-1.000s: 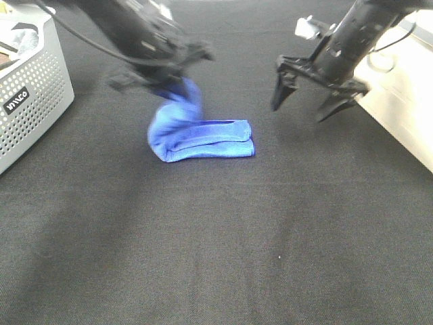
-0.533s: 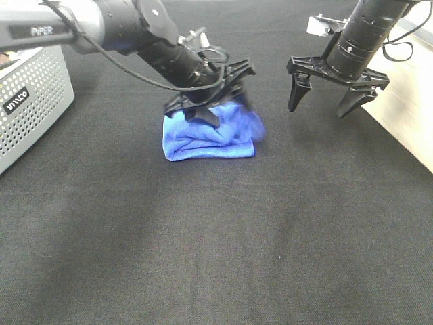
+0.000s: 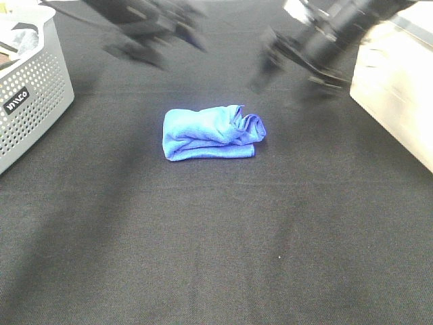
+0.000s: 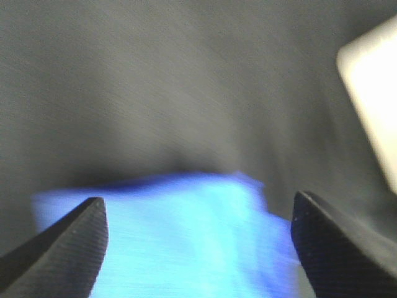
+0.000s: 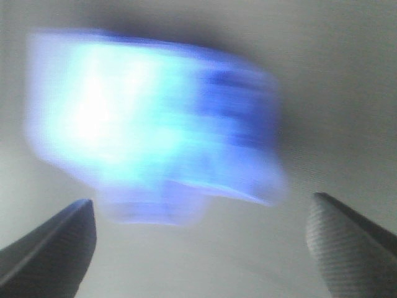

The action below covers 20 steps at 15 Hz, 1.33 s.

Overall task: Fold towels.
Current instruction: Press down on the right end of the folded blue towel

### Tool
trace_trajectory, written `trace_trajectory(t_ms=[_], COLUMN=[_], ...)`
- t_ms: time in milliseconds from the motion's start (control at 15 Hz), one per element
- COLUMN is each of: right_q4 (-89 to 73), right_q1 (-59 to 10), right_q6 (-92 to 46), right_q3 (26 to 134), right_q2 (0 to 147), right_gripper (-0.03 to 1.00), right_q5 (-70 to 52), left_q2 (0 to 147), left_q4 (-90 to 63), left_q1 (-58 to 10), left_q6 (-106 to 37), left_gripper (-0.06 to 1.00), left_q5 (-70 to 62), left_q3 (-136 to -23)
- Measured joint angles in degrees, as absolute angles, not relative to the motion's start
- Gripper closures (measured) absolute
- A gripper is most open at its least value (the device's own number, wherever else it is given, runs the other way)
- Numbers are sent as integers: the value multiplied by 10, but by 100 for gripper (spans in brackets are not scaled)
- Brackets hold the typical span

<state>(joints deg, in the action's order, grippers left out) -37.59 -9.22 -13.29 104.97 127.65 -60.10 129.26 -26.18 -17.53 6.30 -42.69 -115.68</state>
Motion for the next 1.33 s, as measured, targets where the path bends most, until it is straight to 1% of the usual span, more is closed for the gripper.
trace_trajectory(t_ms=[200,400,533,733,933,1000,1200,1333], right_q4=[-522,-595,-616,-588,-506,-506,-441,-393], right_q1=[-137,-182,-183,-161,-131,-131,-121,-119], right_q6=[-215,-261,-274,-258,-214,-214,-177,-171], right_q3=[1050,1050,1050,1050,1050,1050,1051,1051], right_q2=[1281,1330,1361,1382,1383,1383,1374,1338], right_gripper=[11,11,11,11,11,11,11,11], right_q5=[-593,-572,-559,-543,-548,-548,-559,-568], left_q2=[1286,1286,1286,1286,1286,1286,1285,1271], left_q4=[-227,-197,-191,-185,-180,-180,-179,-157], left_q1=[-134,-116,-116,-116,-116,-116,-116,-116], left_q6=[59,58,58,58,58,58,58,57], left_gripper=[17,17,17,17,17,17,17,17], left_q5=[-466,-492,-494,-499,-506,-506,-520,-550], left_q3=[-1157,-1157,-1157,-1157,-1157,-1157,-1157,-1157])
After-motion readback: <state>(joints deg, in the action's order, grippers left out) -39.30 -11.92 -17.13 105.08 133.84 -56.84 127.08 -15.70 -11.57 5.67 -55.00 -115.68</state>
